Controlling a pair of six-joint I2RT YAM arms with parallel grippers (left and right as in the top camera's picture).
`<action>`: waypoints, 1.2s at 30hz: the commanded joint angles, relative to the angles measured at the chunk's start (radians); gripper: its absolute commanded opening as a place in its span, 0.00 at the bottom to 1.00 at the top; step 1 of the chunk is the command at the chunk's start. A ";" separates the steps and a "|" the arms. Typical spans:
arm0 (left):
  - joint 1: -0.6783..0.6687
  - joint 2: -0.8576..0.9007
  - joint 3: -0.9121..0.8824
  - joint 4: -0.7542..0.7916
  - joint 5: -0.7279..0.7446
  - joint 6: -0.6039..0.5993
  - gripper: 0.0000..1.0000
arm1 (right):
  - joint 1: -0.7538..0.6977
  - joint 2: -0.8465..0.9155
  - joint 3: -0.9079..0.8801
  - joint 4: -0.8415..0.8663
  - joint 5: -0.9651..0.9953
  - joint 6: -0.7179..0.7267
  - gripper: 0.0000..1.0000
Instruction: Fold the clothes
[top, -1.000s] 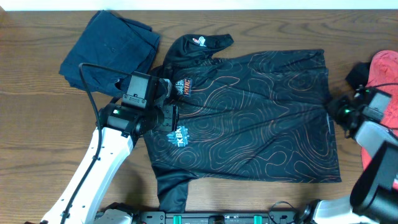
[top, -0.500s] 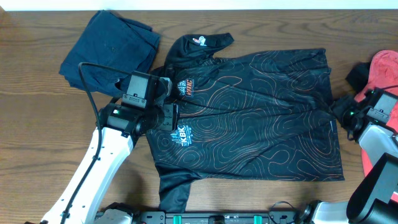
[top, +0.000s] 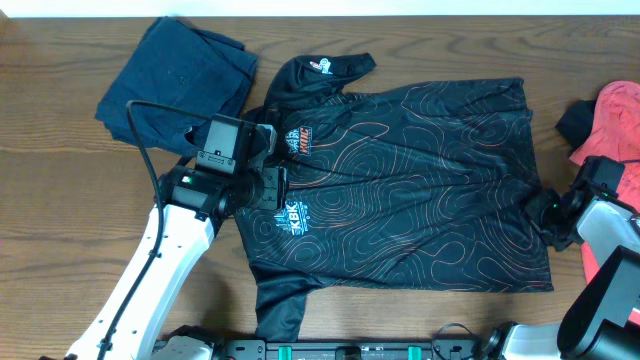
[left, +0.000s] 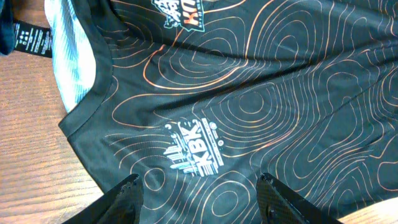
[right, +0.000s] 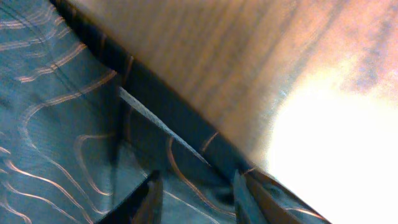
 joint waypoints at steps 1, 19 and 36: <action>0.004 -0.002 0.014 0.002 -0.009 0.006 0.60 | -0.005 0.003 0.001 -0.032 0.056 0.003 0.21; 0.004 -0.002 0.014 0.010 -0.009 0.019 0.61 | -0.122 -0.088 0.055 -0.203 0.083 0.041 0.01; 0.004 -0.002 0.013 0.025 -0.009 0.022 0.61 | -0.186 -0.202 0.073 -0.177 -0.079 0.043 0.33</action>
